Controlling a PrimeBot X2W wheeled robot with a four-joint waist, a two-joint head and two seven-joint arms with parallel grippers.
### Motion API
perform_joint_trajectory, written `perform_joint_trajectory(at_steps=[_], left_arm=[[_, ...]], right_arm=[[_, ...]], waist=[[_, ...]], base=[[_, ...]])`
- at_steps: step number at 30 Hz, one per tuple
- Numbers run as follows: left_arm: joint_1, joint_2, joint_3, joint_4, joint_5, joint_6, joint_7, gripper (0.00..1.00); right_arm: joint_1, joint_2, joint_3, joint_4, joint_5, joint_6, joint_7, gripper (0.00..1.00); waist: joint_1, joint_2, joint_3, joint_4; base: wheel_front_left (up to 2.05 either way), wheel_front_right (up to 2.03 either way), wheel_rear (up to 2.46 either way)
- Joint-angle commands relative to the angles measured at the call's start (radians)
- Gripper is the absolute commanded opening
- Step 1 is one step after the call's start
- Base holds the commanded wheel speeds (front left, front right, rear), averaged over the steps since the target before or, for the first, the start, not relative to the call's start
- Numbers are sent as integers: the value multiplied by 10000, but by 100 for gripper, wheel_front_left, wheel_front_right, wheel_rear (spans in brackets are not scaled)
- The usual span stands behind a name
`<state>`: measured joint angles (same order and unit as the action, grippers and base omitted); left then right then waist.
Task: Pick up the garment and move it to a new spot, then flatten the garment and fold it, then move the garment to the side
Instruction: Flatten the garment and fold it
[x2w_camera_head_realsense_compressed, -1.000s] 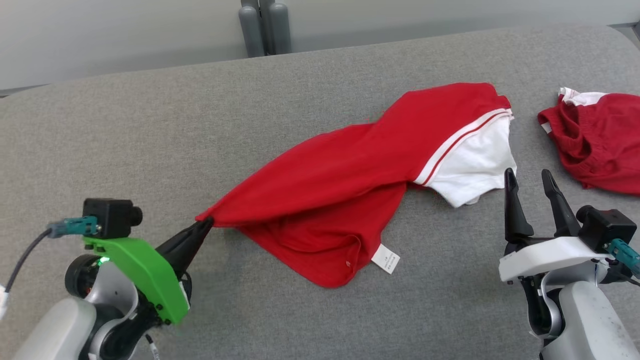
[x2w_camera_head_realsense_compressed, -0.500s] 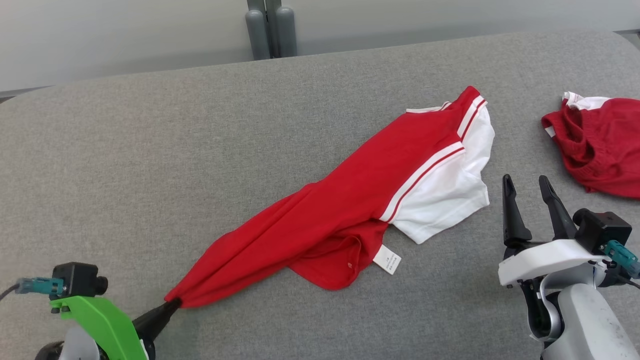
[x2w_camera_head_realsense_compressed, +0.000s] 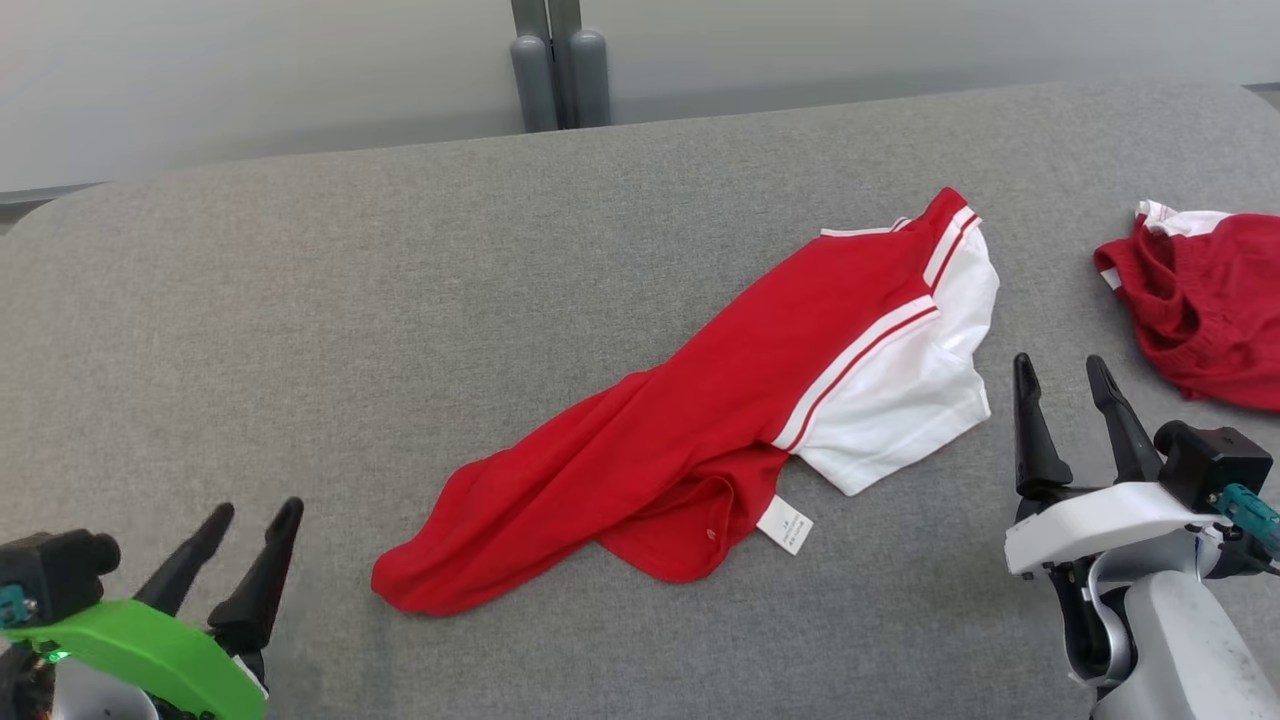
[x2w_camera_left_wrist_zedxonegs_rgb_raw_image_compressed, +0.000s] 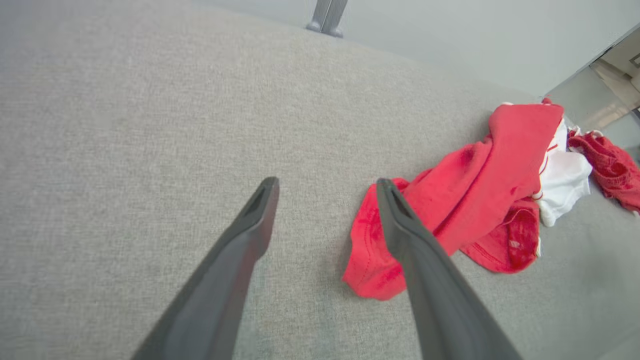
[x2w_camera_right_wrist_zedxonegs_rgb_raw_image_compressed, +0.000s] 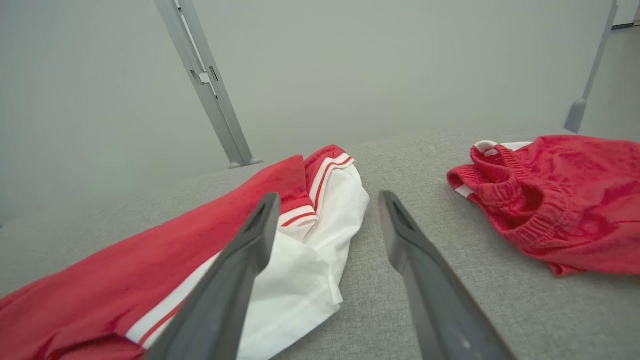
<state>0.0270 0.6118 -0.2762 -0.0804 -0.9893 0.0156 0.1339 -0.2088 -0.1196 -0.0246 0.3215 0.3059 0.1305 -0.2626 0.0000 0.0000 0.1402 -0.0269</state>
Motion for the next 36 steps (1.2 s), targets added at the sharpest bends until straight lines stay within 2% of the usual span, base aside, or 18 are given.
perform_joint_trajectory(at_steps=[1,5,9,15,21,30,31,32,33,34,36], left_arm=[[177,13,111,-166,404,153,-446,100],[305,-544,243,-395,1178,580,-1882,100],[178,-1140,-89,73,2233,942,-3108,100],[-263,-2003,-483,734,3394,1213,-3861,100],[-457,-2531,-512,1143,3830,930,-3991,100],[-597,-2912,-496,1566,4105,601,-3995,100],[-606,-2931,-481,1599,4129,569,-3993,100],[-619,-2950,-461,1616,4127,555,-3990,100],[-631,-2982,-447,1647,4109,524,-3989,100],[-635,-2997,-437,1673,4108,507,-3990,100],[-651,-3025,-399,1718,4108,452,-3990,100]], right_arm=[[93,-2,-16,-71,-8,5,-29,100],[147,-59,-29,-51,-12,5,-29,100],[193,-264,-84,220,-69,5,-29,100],[129,-591,-57,876,-90,5,232,100],[-323,-982,421,1547,29,3,1169,100],[-933,-1266,602,2362,306,3,2572,100],[-999,-1274,551,2445,305,3,2729,87],[-1061,-1272,449,2509,313,3,2809,47],[-1119,-1246,354,2572,299,3,2876,27],[-1136,-1201,291,2630,299,5,2952,0],[-1173,-1124,193,2739,252,5,3057,0]], waist=[[0,0,-17,104],[0,0,-28,273],[0,0,-43,464],[0,0,-142,804],[0,0,-194,1032],[0,0,-175,1247],[0,0,-164,1259],[0,0,-154,1265],[0,0,-148,1271],[0,0,-144,1275],[0,0,-137,1274]], base=[[0,0,0],[0,0,0],[0,0,0],[0,0,0],[0,0,0],[0,0,0],[0,0,0],[0,0,0],[0,0,0],[0,0,0],[0,0,0]])
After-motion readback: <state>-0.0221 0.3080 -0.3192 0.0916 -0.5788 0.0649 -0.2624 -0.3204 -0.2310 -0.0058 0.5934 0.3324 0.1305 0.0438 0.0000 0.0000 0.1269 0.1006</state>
